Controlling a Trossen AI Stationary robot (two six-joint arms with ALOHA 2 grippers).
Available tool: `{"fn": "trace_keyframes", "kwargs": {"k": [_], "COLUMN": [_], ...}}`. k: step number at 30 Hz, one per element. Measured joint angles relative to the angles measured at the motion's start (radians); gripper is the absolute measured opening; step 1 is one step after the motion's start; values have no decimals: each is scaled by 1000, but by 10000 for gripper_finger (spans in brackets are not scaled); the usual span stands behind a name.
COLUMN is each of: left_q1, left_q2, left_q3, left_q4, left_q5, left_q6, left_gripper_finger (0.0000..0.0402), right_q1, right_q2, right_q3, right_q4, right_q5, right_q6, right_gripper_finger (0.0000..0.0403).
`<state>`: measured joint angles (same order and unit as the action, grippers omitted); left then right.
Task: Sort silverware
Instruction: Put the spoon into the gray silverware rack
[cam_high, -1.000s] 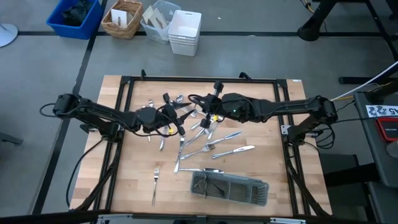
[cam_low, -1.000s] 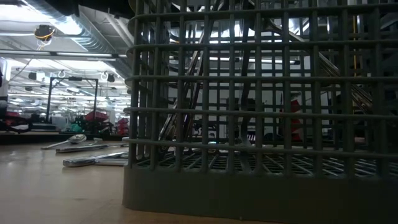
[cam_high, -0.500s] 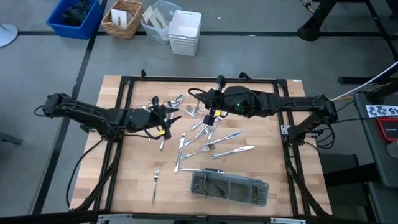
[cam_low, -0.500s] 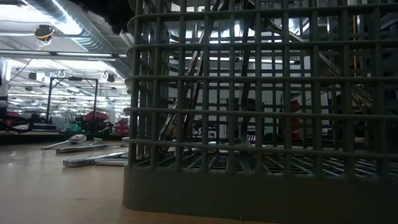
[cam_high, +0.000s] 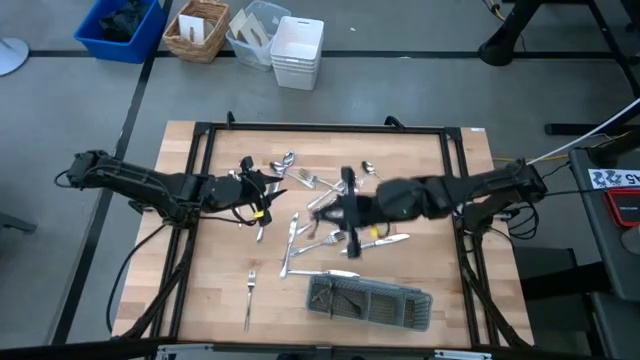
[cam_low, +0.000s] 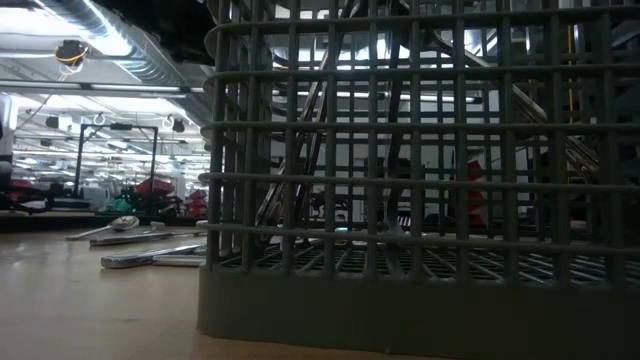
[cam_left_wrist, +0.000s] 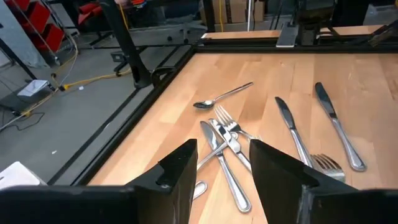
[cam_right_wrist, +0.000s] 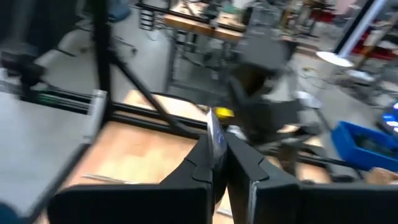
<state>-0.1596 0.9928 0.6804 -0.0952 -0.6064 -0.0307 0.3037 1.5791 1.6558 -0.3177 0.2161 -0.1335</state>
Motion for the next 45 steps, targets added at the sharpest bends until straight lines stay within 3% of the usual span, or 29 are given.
{"fn": "trace_keyframes", "kwargs": {"k": [13,18,26,38,45], "left_q1": [0,0,-12,-18,-19], "left_q2": [1,2,2,3,3], "left_q3": [-1,-2,-2,-3,-3], "left_q4": [0,-14,-31,-87,-100], "left_q5": [0,0,0,3,3], "left_q6": [-33,-41,-41,-42,-49], "left_gripper_finger": [141,141,141,141,141], "right_q1": [173,175,174,174,174], "right_q2": [91,159,202,275,318], "right_q3": [1,0,0,-1,-1], "right_q4": [65,84,87,-54,-86], "right_q5": [-11,-74,-77,-97,-104], "right_q6": [32,33,59,134,136], "right_gripper_finger": [19,19,19,21,59]}}
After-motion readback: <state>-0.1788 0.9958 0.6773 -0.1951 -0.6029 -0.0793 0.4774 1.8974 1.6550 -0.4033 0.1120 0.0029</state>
